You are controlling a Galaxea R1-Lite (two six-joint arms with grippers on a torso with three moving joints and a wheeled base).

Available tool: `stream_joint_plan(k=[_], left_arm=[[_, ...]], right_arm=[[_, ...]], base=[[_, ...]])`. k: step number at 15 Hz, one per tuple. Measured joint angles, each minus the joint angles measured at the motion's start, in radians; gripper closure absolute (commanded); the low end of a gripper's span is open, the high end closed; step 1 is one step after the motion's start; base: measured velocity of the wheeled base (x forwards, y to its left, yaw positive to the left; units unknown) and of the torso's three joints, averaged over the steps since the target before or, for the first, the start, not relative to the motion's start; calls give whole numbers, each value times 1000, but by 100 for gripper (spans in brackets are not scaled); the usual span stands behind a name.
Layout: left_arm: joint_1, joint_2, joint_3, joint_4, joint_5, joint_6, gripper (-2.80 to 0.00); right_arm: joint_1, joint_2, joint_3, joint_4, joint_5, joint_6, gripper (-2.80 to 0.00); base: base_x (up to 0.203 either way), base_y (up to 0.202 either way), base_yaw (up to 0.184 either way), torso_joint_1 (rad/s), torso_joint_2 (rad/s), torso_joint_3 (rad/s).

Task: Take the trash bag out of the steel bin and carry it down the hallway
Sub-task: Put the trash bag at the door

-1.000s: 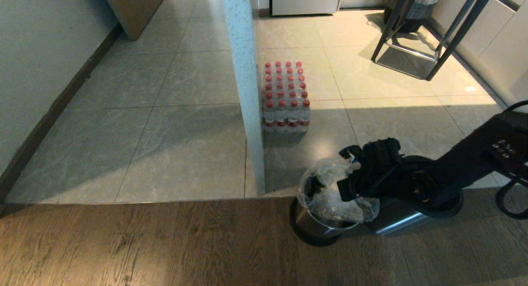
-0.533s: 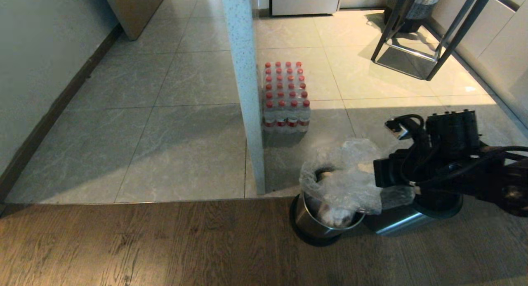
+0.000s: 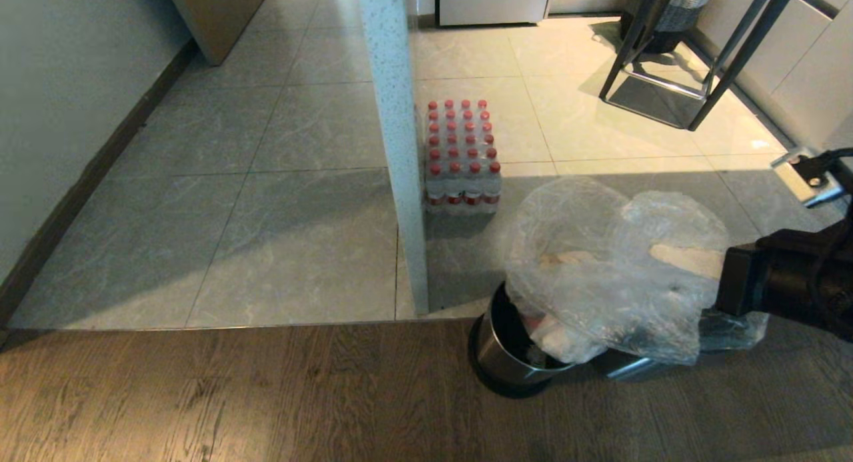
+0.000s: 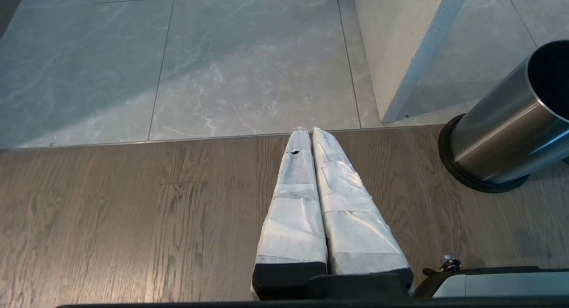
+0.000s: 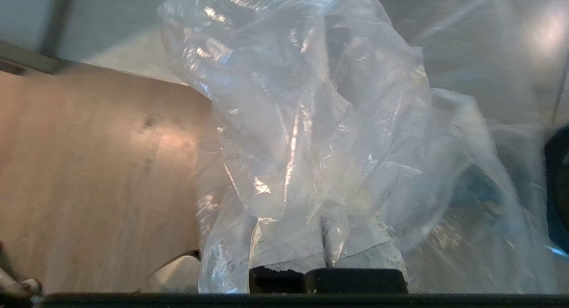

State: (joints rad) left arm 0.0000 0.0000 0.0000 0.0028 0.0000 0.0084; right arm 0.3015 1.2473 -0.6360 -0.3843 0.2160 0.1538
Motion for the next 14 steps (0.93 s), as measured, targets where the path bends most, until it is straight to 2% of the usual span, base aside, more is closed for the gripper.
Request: stream_joint_plan(k=[3, 6, 9, 11, 13, 14], left_arm=[[0, 0, 0, 0, 0, -1, 0], [0, 0, 0, 0, 0, -1, 0], [0, 0, 0, 0, 0, -1, 0], [0, 0, 0, 0, 0, -1, 0], [0, 0, 0, 0, 0, -1, 0], [0, 0, 0, 0, 0, -1, 0]], right_arm=[[6, -151, -6, 94, -3, -2, 0], [-22, -358, 20, 267, -5, -17, 0], [-100, -632, 103, 505, -19, -103, 0], [-145, -809, 199, 625, -101, -155, 0], [-175, -899, 342, 603, -166, -191, 0], [-185, -921, 402, 556, -142, -218, 0]], base=[[0, 0, 0, 0, 0, 0], [0, 0, 0, 0, 0, 0], [0, 0, 0, 0, 0, 0], [0, 0, 0, 0, 0, 0], [0, 0, 0, 0, 0, 0], [0, 0, 0, 0, 0, 0]])
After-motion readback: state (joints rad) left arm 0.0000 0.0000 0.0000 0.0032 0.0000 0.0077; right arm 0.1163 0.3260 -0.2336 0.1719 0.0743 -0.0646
